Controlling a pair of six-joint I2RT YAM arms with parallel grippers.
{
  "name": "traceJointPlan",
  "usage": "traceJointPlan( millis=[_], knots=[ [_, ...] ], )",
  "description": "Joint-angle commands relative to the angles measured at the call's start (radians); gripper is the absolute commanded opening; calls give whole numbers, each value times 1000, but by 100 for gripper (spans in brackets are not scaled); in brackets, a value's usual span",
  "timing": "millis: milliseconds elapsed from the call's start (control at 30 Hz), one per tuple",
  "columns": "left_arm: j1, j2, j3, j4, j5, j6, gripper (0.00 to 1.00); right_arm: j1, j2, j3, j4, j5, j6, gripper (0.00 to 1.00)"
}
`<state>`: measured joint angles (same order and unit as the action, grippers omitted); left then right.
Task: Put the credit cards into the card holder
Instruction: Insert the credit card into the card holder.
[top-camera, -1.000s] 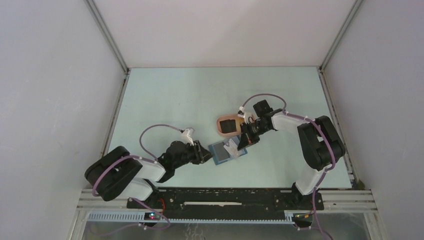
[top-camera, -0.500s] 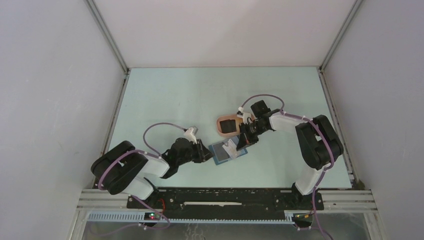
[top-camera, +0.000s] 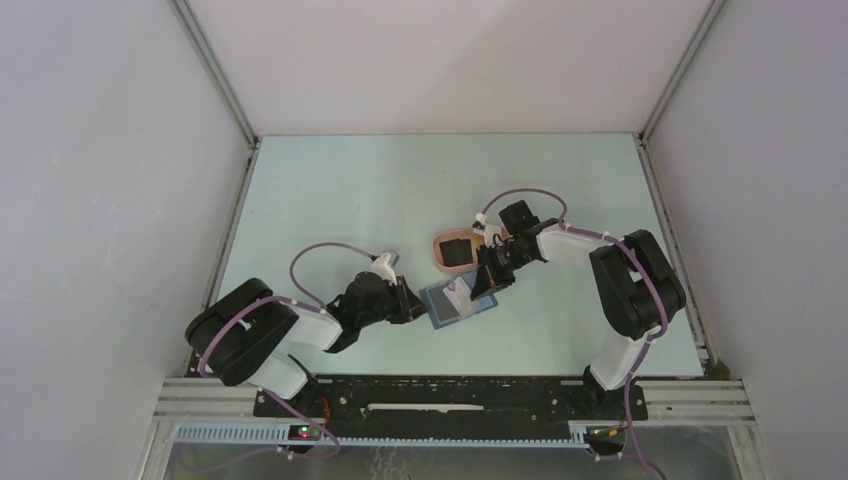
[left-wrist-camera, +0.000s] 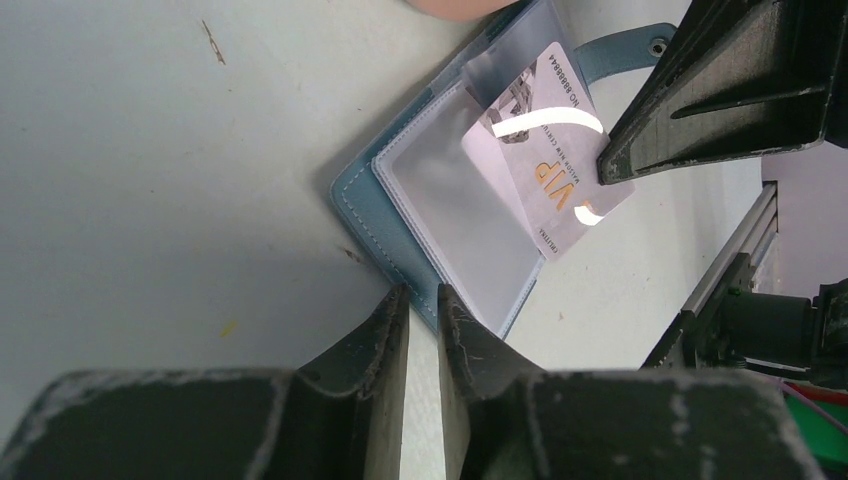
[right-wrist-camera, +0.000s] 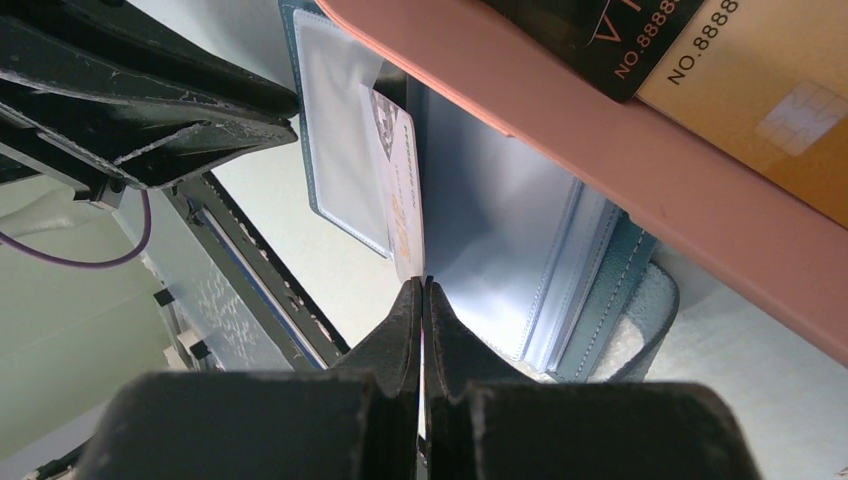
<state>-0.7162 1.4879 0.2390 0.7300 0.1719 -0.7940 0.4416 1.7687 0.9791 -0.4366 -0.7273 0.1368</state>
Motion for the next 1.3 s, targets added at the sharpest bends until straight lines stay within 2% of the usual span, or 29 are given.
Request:
traceJointPlan(
  millis=[0, 533, 1267],
  knots=[
    [-6, 14, 33, -43, 11, 20, 21, 17, 14, 21, 18, 58, -4, 0],
    [-6, 29, 48, -46, 28, 22, 21, 29, 17, 20, 42, 79, -41, 0],
    [-7, 41, 55, -49, 34, 21, 19, 14, -10, -14, 98, 77, -4, 0]
  ],
)
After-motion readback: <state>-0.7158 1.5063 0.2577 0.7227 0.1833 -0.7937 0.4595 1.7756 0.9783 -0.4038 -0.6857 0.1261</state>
